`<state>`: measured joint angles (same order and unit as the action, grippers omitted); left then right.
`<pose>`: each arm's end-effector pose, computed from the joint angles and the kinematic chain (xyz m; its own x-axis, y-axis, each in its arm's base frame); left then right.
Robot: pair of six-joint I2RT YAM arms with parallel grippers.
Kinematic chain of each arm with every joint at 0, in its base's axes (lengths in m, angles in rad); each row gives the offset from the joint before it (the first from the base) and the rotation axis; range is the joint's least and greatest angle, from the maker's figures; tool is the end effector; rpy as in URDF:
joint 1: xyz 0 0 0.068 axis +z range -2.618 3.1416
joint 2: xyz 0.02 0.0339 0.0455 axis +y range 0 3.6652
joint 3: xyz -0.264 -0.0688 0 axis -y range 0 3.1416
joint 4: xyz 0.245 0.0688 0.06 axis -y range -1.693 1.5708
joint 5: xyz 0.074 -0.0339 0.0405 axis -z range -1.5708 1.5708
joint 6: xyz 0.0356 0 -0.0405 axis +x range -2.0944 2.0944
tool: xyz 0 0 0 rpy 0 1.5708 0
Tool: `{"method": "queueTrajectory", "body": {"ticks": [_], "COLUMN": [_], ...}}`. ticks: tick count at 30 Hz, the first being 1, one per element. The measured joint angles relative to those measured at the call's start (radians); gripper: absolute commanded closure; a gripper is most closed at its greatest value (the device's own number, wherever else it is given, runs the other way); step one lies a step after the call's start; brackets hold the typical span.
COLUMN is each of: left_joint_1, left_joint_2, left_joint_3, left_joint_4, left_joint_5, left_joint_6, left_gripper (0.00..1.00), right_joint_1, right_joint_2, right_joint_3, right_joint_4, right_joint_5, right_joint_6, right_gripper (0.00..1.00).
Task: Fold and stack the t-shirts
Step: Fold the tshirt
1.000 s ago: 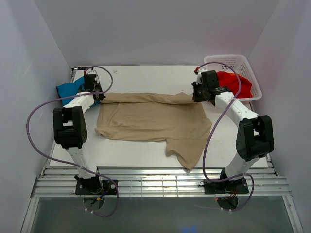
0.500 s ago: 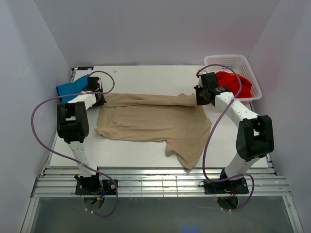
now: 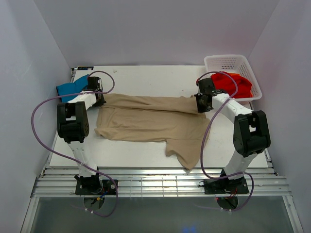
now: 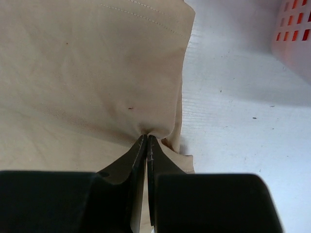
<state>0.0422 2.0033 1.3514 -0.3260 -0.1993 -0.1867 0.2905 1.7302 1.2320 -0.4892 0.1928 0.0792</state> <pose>0.4220 0.0249 0.1619 -0.7860 -0.2153 -0.5795 -0.3030 0.9512 0.0576 0.3524 0.0982 0.2189 -0.8114 -0.1615 -0.5618 -0.1162 0.9865 -0.1158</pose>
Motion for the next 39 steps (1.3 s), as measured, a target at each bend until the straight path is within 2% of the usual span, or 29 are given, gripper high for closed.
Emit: {"method": "queueTrajectory", "body": {"ticks": [7, 18, 21, 22, 23, 28, 29, 30, 31, 35, 39], "left_joint_1": [0.0, 0.0, 0.0, 0.0, 0.0, 0.003, 0.003, 0.003, 0.003, 0.003, 0.002], "left_joint_2": [-0.029, -0.184, -0.183, -0.178, -0.172, -0.119, -0.114, -0.114, -0.117, -0.156, -0.187], "left_joint_3": [-0.009, -0.102, -0.102, -0.102, -0.101, -0.09, -0.09, -0.09, -0.09, -0.09, -0.057], "left_joint_4": [-0.023, -0.006, -0.007, -0.011, -0.016, -0.061, -0.074, -0.085, -0.088, -0.084, -0.067], "left_joint_5": [-0.023, -0.049, -0.046, -0.044, -0.043, -0.06, -0.068, -0.077, -0.086, -0.105, -0.09], "left_joint_6": [0.001, -0.021, -0.02, -0.02, -0.019, -0.051, -0.058, -0.066, -0.075, -0.1, -0.113], "left_gripper": [1.0, 0.98, 0.81, 0.65, 0.59, 0.5, 0.47, 0.46, 0.46, 0.46, 0.54], "right_joint_1": [0.001, 0.003, 0.004, 0.005, 0.005, 0.012, 0.013, 0.013, 0.014, 0.014, 0.013], "right_joint_2": [0.029, 0.046, 0.05, 0.052, 0.055, 0.058, 0.055, 0.049, 0.041, 0.019, 0.044], "right_joint_3": [0.0, 0.0, 0.0, 0.0, 0.0, 0.0, 0.0, 0.0, 0.003, 0.08, 0.212], "right_joint_4": [-0.007, -0.008, -0.01, -0.01, -0.011, -0.042, -0.044, -0.048, -0.055, -0.081, -0.065], "right_joint_5": [0.006, 0.009, 0.012, 0.015, 0.018, 0.055, 0.064, 0.071, 0.075, 0.073, 0.068], "right_joint_6": [0.015, 0.026, 0.029, 0.031, 0.033, 0.043, 0.043, 0.044, 0.044, 0.016, 0.005], "right_gripper": [0.92, 0.92, 0.92, 0.92, 0.86, 0.65, 0.53, 0.45, 0.41, 0.39, 0.41]}}
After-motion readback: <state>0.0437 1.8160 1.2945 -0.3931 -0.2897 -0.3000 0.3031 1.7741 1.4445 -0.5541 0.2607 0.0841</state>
